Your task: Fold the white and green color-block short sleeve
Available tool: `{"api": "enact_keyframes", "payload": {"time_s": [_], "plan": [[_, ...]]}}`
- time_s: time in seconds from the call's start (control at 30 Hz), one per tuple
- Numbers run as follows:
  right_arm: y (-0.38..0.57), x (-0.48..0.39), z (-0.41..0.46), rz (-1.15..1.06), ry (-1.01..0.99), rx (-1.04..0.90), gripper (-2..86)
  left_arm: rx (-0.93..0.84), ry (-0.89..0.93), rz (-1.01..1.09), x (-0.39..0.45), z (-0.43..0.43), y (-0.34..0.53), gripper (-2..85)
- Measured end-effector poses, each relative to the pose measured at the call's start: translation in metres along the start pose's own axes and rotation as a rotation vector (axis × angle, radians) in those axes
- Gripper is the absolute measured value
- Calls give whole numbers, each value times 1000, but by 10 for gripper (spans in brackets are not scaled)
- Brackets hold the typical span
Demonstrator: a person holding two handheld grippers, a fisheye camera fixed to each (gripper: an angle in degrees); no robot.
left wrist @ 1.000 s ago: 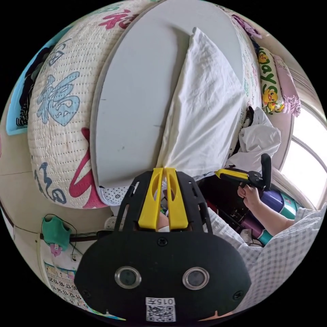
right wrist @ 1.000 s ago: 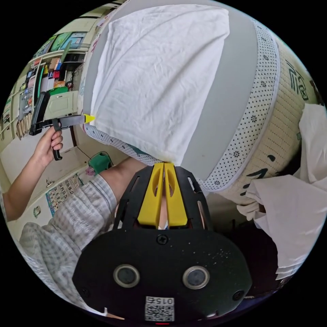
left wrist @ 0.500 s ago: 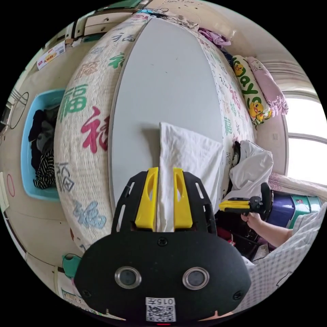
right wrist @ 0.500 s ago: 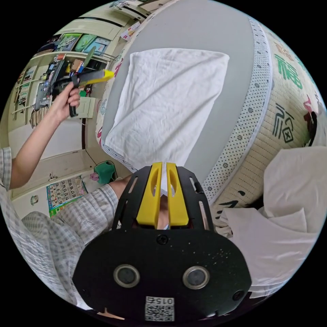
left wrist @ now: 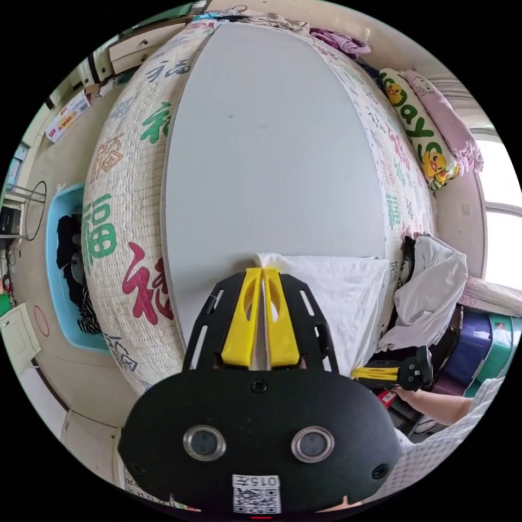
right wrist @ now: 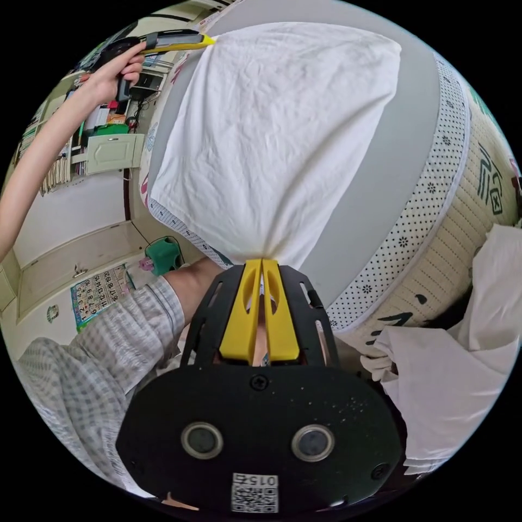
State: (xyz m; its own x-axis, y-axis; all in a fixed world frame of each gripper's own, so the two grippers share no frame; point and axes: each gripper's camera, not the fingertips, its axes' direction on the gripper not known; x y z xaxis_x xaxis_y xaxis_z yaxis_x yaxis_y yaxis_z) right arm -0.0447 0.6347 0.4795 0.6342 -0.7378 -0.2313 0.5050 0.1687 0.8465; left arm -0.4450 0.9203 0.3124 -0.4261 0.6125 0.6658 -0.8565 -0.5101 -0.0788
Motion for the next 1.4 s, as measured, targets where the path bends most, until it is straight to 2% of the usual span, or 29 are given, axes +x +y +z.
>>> {"api": "enact_keyframes", "payload": {"time_s": [0.13, 0.2, 0.3, 0.37, 0.47, 0.57, 0.77, 0.93, 1.13, 1.27, 1.4], "plan": [[21, -18, -35, -19, -51, 57, -1, 28, 78, -32, -20, -22, 15, 36], [39, -20, -81, -4, -79, 233, 9, 67, 176, 8, -37, -43, 29, 67], [48, -1, -132, 109, -161, 443, 49, 83, 179, 52, -59, -61, 46, 99], [43, 11, -152, 142, -215, 510, 76, 93, 191, 81, -68, -68, 53, 125], [27, 15, -172, 200, -182, 524, 104, 106, 267, 143, -74, -75, 58, 150], [18, 1, -186, 199, -233, 522, 120, 137, 315, 200, -78, -87, 64, 149], [34, -51, -214, 189, -239, 518, 74, 151, 433, 311, -81, -109, 83, 136], [75, -95, -247, 238, -266, 541, 44, 9, 488, 313, -80, -125, 101, 68], [194, -184, -325, 121, -322, 705, 39, 173, 505, 480, -44, -236, 171, 56], [317, -250, -384, 67, -400, 879, 38, 298, 597, 597, 1, -338, 250, 55], [444, -314, -437, 56, -407, 1012, 38, 312, 668, 732, 64, -416, 315, 55]]}}
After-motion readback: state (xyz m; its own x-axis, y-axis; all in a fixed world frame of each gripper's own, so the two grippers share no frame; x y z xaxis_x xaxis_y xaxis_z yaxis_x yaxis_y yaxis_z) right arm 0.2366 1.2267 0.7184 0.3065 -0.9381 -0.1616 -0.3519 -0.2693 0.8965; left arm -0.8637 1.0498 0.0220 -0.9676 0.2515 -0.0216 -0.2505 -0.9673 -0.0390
